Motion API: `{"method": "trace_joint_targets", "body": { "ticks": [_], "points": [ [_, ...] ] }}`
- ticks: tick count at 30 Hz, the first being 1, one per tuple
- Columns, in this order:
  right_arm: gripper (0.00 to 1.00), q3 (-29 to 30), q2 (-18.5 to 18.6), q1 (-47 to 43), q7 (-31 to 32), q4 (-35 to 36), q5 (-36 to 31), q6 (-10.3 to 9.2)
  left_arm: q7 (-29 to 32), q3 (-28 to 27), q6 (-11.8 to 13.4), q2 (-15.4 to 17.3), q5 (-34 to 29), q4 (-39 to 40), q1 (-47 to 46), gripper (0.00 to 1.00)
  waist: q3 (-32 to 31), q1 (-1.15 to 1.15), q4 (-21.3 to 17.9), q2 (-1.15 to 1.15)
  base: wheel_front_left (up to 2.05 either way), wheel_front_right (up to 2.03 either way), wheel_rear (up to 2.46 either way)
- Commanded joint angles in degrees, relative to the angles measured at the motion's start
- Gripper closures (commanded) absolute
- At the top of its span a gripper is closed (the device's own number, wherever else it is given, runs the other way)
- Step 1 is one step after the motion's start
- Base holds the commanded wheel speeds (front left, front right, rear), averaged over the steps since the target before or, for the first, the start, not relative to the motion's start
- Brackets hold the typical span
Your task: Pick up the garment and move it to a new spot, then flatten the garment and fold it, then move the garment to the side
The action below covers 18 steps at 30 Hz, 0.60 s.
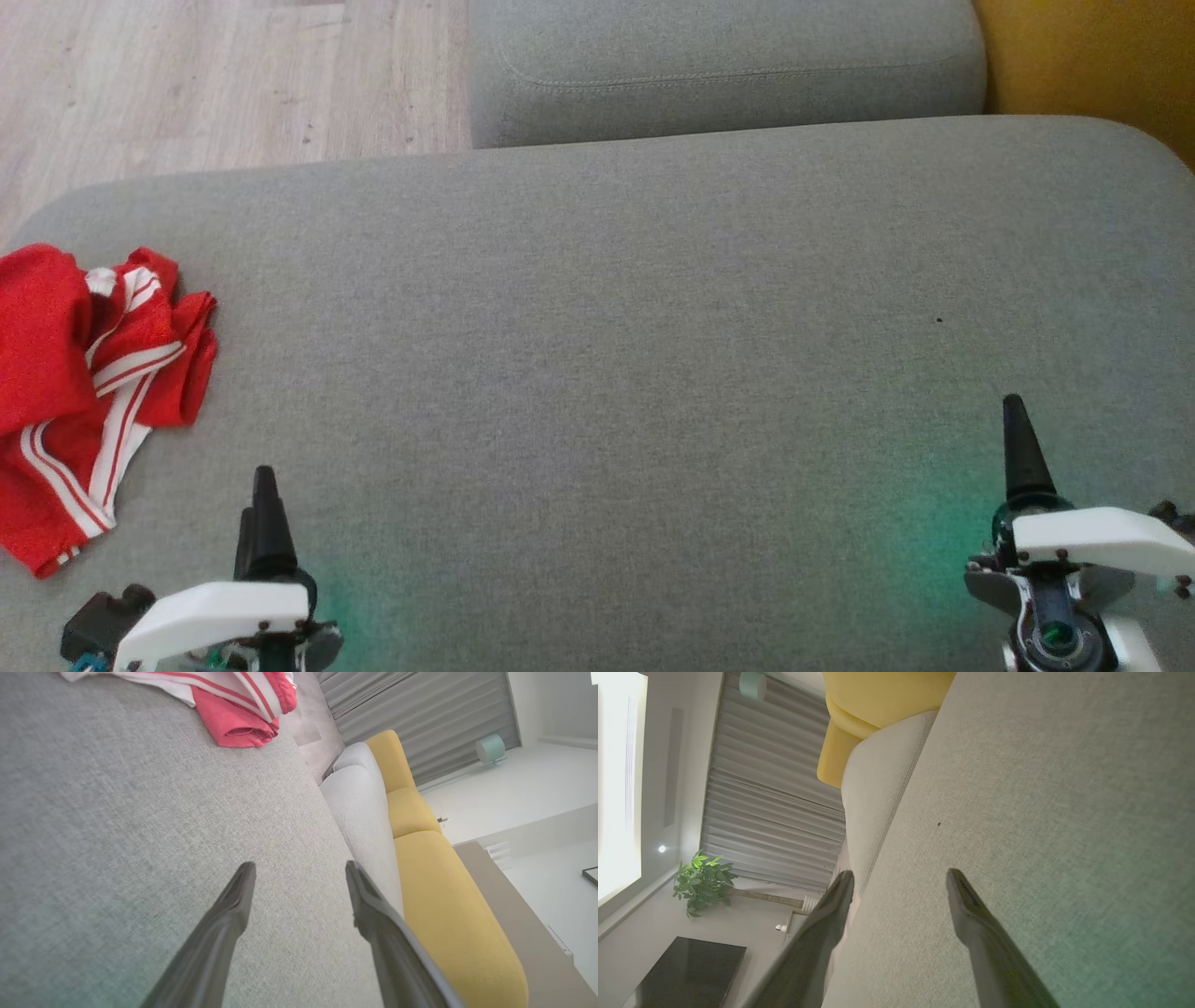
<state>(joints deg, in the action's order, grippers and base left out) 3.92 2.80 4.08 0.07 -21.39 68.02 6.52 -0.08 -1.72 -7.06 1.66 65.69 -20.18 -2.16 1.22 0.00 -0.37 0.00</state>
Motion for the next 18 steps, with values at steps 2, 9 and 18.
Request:
{"method": "trace_joint_targets", "body": {
  "ticks": [2, 9, 18],
  "points": [
    [0.0, -0.8, 1.4, 3.0, -0.8, 1.4, -2.1, 0.31, -0.7, -0.1, -0.1, 1.2, -2.2, 1.9, -2.9, 0.0, 0.1, 0.0, 0.0, 0.0, 0.0, 0.0, 0.0],
    [0.0, -1.8, 1.5, 4.4, -2.0, 0.3, -7.9, 0.36, -1.9, 0.4, 0.0, 1.5, -8.4, 2.4, -3.5, 0.0, 0.6, 0.0, -0.2, 0.0, 0.0, 0.0, 0.0],
    [0.0, -3.4, 1.8, 5.5, -3.5, -1.7, -15.1, 0.43, -3.4, 1.7, 0.4, 2.0, -15.6, 2.1, -3.9, 0.0, 0.6, 0.0, -0.4, 0.0, 0.0, 0.0, 0.0]
  ]
}}
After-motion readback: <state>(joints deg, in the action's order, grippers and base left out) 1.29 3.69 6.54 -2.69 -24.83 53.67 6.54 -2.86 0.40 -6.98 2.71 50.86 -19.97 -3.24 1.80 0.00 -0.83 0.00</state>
